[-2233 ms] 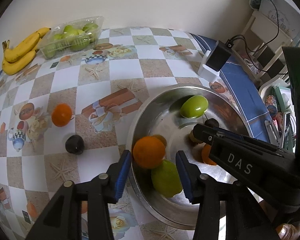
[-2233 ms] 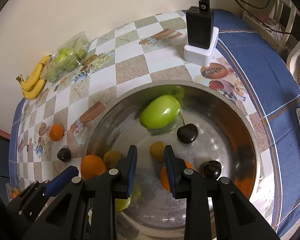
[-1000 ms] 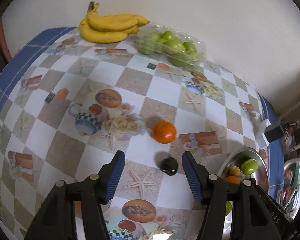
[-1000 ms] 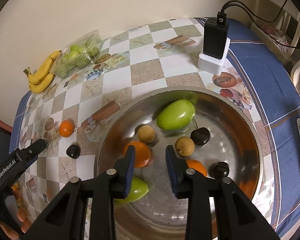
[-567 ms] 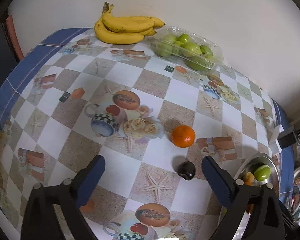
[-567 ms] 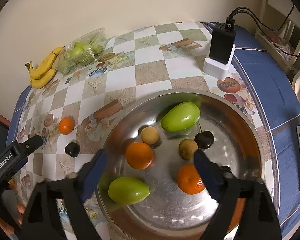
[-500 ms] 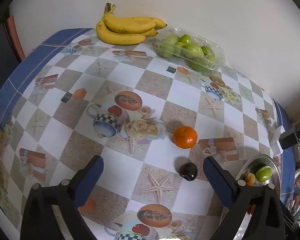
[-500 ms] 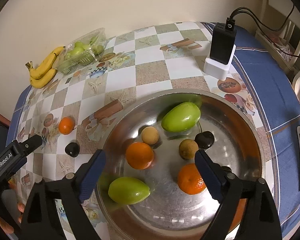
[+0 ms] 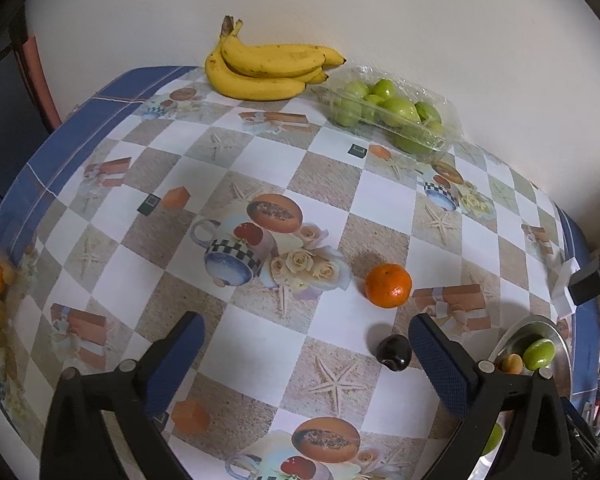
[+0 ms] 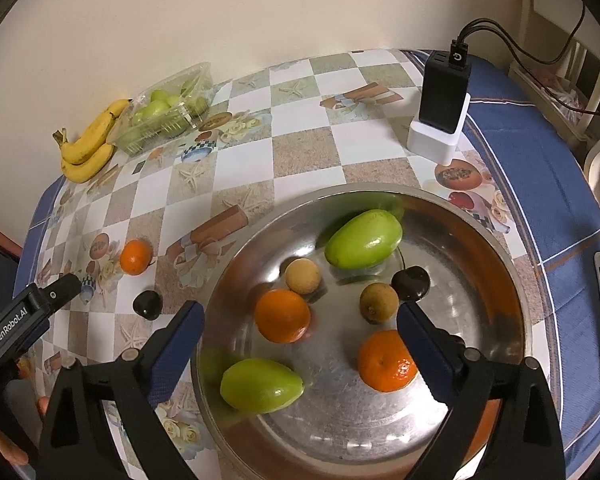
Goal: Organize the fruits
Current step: 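Move both open tools back from the bowl toward the remaining fruit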
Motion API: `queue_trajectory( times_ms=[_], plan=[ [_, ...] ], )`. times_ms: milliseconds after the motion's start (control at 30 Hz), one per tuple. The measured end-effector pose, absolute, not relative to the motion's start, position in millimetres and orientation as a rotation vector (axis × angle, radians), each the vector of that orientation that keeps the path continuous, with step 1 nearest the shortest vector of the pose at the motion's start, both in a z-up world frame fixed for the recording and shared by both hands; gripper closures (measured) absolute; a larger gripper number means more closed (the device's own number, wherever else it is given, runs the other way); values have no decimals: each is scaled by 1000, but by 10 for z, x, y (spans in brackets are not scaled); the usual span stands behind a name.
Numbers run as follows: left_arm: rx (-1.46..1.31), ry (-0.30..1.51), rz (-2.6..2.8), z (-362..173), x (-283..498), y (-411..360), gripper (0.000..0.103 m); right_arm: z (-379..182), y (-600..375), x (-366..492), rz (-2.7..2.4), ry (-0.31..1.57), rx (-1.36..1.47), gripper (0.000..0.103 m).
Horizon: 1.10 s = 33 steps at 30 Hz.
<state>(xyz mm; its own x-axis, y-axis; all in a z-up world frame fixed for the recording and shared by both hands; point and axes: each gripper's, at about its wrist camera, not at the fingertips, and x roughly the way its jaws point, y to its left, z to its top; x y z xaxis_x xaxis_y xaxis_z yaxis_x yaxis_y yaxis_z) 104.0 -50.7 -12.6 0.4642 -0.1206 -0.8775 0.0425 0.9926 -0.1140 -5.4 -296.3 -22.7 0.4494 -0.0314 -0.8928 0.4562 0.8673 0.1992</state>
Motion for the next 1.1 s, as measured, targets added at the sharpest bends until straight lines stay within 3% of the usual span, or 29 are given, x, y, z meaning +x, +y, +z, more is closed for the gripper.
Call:
queue_trajectory(
  times_ms=[1100],
  plan=[
    [-163,1048,12,-151,1339,293,0,-184,-2028,439,-47,1048,361,6]
  ],
)
